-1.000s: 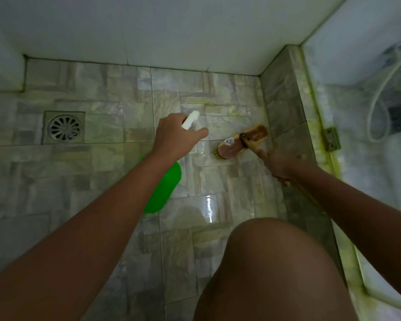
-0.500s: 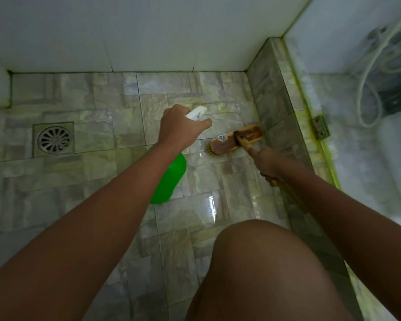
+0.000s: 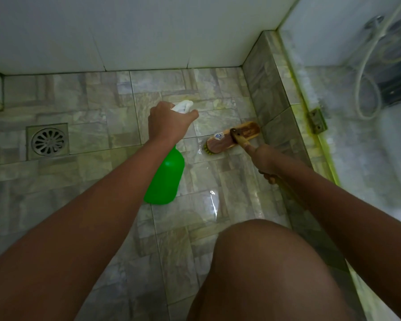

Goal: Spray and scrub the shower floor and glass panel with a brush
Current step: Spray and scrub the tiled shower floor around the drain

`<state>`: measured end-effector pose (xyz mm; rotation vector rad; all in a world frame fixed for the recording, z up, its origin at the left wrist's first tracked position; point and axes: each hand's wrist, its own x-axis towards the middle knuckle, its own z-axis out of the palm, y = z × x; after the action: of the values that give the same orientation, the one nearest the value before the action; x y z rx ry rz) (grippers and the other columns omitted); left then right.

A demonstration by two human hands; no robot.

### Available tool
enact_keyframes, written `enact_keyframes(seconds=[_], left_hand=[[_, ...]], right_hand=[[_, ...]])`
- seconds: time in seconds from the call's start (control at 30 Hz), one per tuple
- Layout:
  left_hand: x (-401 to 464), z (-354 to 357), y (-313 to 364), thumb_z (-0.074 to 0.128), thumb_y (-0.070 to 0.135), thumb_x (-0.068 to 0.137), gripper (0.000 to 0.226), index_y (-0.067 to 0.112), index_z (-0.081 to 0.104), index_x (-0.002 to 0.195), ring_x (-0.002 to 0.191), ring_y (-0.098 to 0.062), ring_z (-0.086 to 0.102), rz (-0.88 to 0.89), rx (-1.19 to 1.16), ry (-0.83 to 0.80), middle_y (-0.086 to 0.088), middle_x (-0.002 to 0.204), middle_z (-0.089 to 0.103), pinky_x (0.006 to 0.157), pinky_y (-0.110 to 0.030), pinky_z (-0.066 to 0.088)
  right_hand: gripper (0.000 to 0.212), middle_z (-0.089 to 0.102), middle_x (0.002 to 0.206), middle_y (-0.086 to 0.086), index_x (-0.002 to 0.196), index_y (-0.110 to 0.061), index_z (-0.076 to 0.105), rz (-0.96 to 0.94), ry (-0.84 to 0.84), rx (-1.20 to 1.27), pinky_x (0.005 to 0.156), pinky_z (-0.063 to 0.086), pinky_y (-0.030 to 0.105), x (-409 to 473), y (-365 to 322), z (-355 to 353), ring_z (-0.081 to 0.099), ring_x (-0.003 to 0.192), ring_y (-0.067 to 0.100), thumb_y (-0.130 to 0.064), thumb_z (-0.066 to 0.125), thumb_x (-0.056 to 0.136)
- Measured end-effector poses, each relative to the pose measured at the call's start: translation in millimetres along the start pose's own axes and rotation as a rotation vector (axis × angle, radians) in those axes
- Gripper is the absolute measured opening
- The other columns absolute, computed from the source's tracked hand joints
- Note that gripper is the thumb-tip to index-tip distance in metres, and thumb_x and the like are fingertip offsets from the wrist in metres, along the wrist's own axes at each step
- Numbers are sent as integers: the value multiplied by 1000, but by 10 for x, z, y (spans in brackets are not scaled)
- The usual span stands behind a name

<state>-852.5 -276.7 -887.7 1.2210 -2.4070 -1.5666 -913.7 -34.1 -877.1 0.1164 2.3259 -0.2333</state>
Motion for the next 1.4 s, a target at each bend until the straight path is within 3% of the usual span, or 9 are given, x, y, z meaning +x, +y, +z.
enact_keyframes(seconds=[0.17,0.33,0.47,0.73,0.9,1.07,1.13,1.27,1.4], left_hand=[[13,-13,-34,81,66,65,71,0,66,88,97,-32,69,33,71,-22,-15,98,71,69,-31,42],[38,-201,-130,73,72,59,60,14,61,67,88,-34,73,53,24,48,-14,83,73,73,-39,60],[109,-413,-269,75,70,53,56,17,59,63,79,-36,74,60,-36,81,-19,81,72,68,-52,64],[107,-745,-634,88,36,79,57,18,40,54,53,-13,39,117,-72,179,-1,56,41,60,-33,34],[-26,-899,-807,89,38,76,57,16,41,56,58,-20,45,97,-17,131,-4,61,47,55,-32,34],[-169,-1024,-916,88,38,77,52,12,47,60,58,-21,48,78,-16,133,-5,62,50,53,-33,34],[-222,-1097,-952,88,35,78,52,14,44,59,54,-16,43,57,-22,144,-3,60,47,50,-30,31],[-294,-1270,-1133,89,34,77,58,15,37,57,52,-15,38,48,-6,143,-3,58,43,50,-31,28],[-428,-1399,-1360,90,32,76,60,17,35,58,55,-18,40,-35,12,127,-3,59,41,51,-32,30]], right_hand=[[76,67,78,31,99,5,56,-22,-22,-122,49,55,42,-114,235,24,60,47,33,-63,22,99],[50,61,90,26,153,-29,21,31,-10,-16,65,60,46,-34,129,-167,67,68,38,-18,31,105],[64,58,69,24,111,-10,60,-141,7,-155,50,51,37,369,-615,-436,58,50,30,-64,26,98],[71,52,71,14,89,-7,46,-434,-53,-415,49,40,30,493,-2284,-184,43,45,19,-75,30,89],[83,57,68,21,101,-2,46,-347,-58,-478,49,46,31,402,-1679,-317,51,45,25,-81,28,85],[98,64,112,25,137,0,45,-156,-34,-565,82,53,41,269,-802,-630,66,95,40,-81,24,86],[122,66,107,25,136,0,46,-164,-31,-576,79,58,44,290,-834,-682,70,86,38,-96,17,66],[96,55,63,15,98,-1,53,-301,-8,-625,49,44,25,269,-1718,-520,48,35,20,-89,24,75],[80,50,60,13,83,-5,51,-535,-133,-600,50,42,33,71,-2723,270,43,40,20,-81,30,83]])
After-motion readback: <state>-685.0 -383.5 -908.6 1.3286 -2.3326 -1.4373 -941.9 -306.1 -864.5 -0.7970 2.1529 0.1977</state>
